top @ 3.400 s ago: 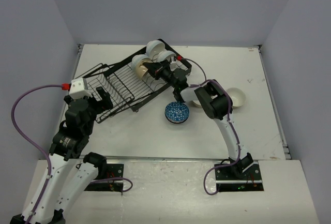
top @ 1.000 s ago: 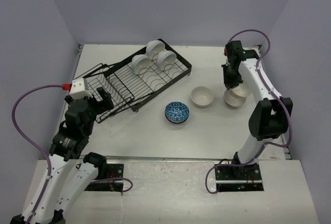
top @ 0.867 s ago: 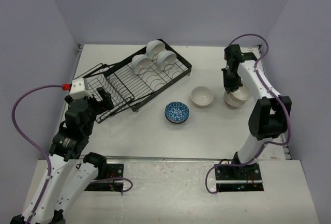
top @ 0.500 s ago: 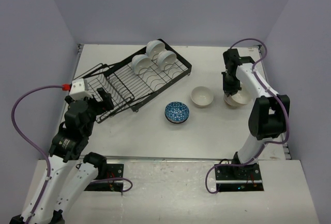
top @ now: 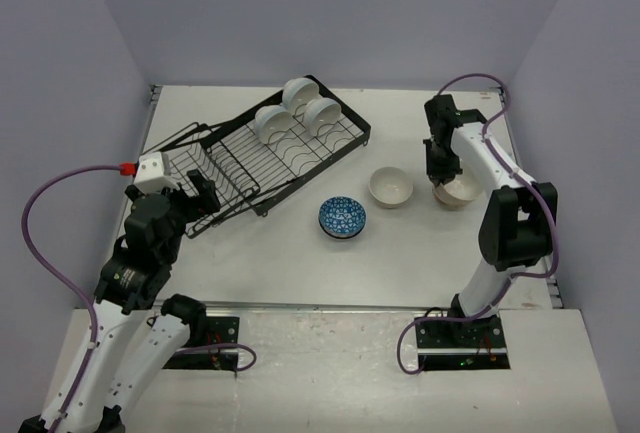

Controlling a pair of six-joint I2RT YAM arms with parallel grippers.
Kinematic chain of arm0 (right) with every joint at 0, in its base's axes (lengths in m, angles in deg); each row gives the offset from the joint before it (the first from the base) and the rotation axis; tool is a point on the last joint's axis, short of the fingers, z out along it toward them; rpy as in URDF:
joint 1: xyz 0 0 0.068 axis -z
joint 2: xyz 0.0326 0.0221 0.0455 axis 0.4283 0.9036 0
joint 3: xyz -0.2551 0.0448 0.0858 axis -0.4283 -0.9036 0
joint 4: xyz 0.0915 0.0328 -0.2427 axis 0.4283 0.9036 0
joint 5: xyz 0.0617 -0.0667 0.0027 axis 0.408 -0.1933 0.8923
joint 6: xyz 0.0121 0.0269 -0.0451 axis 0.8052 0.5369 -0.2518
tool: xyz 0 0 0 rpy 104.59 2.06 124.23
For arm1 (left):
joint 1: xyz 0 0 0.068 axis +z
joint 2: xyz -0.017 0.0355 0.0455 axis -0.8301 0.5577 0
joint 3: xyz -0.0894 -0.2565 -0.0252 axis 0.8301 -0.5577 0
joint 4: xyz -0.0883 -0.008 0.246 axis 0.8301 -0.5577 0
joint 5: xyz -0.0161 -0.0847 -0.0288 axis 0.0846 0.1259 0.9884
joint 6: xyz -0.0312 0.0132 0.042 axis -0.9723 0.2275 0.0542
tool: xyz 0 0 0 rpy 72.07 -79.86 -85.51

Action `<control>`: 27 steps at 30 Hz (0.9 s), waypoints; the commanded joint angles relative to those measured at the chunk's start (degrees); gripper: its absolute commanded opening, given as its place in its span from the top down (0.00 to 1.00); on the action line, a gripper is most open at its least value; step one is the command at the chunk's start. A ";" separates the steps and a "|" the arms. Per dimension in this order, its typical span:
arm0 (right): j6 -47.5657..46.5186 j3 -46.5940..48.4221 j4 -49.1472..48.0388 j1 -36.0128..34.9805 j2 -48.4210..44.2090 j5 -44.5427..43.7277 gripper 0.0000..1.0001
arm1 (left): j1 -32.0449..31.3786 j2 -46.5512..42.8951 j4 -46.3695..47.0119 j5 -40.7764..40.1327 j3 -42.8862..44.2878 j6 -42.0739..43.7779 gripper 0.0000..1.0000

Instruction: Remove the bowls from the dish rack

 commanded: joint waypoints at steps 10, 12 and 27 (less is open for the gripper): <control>-0.45 2.00 -0.29 -0.43 -1.89 -3.27 1.00 | -0.36 -0.58 2.44 -0.29 -0.28 1.10 0.00; -0.28 2.09 -0.47 -0.69 -1.98 -3.27 1.00 | -0.36 -0.49 2.52 -0.29 -0.28 1.10 0.00; 0.60 10.78 2.87 -12.21 0.65 -6.96 1.00 | -0.36 -0.40 2.52 -0.46 -0.28 1.10 0.00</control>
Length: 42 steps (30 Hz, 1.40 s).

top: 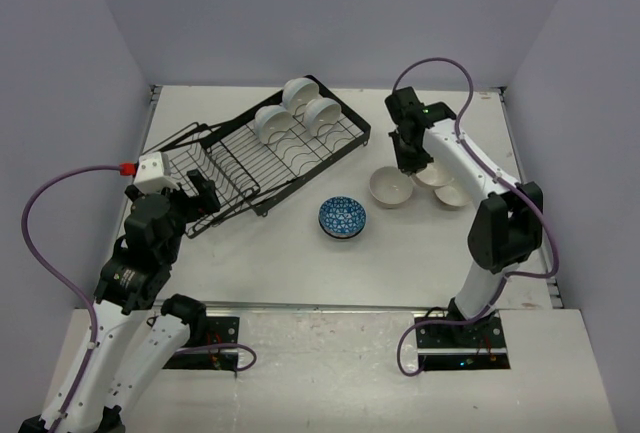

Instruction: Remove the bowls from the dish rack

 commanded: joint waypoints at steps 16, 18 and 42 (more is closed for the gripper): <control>-2.37 1.11 -0.22 4.77 -1.93 -2.81 1.00 | -0.38 -0.62 2.44 -0.35 -0.36 1.12 0.00; -2.28 0.67 -0.39 6.80 -1.58 -2.01 1.00 | -0.38 -0.80 2.44 -0.35 -0.28 1.12 0.00; -0.35 -5.83 -5.75 11.81 4.48 -0.25 0.86 | -0.55 -1.15 2.44 -0.35 -0.45 1.12 0.00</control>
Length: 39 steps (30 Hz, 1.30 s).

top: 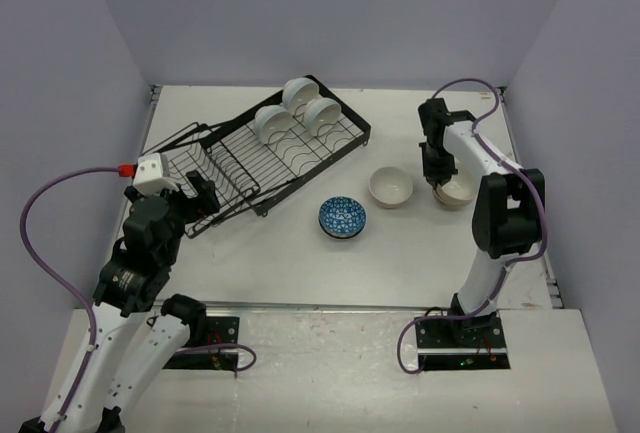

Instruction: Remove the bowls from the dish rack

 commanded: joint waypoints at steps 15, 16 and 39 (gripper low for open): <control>2.20 -0.41 0.26 0.01 -5.46 -1.37 0.64 | -0.27 -0.03 2.35 -0.46 -0.28 1.10 0.00; 2.20 -0.50 0.44 -0.08 -6.51 -1.19 0.69 | -0.27 -0.12 2.35 -0.46 -0.28 1.10 0.00; 1.67 -3.14 -1.40 -0.25 -5.73 0.65 0.94 | -0.27 -0.21 2.43 -0.46 -0.37 1.10 0.00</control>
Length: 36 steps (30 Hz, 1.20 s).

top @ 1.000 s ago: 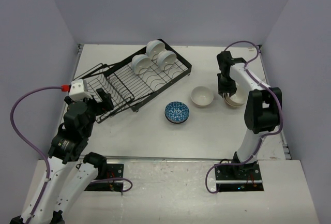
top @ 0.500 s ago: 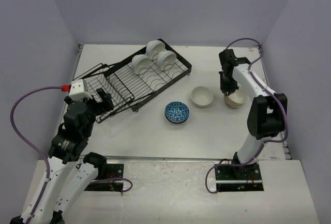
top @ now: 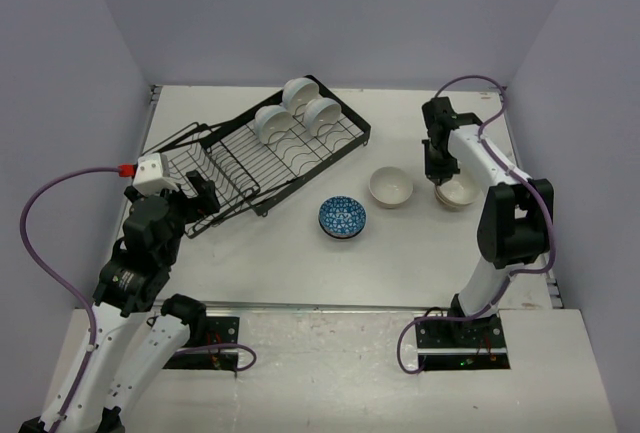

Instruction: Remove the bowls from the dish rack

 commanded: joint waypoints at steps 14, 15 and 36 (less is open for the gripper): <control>1.35 2.49 3.28 -1.42 -6.17 -1.52 0.71 | -0.27 0.41 2.44 -0.53 -0.28 1.10 0.00; 1.43 3.10 3.63 -1.59 -6.87 -1.61 0.71 | -0.27 0.41 2.44 -0.53 -0.28 1.10 0.00; 0.73 7.67 -2.60 -22.59 -1.36 3.40 0.63 | -0.18 1.20 2.43 -0.27 -0.37 1.10 0.00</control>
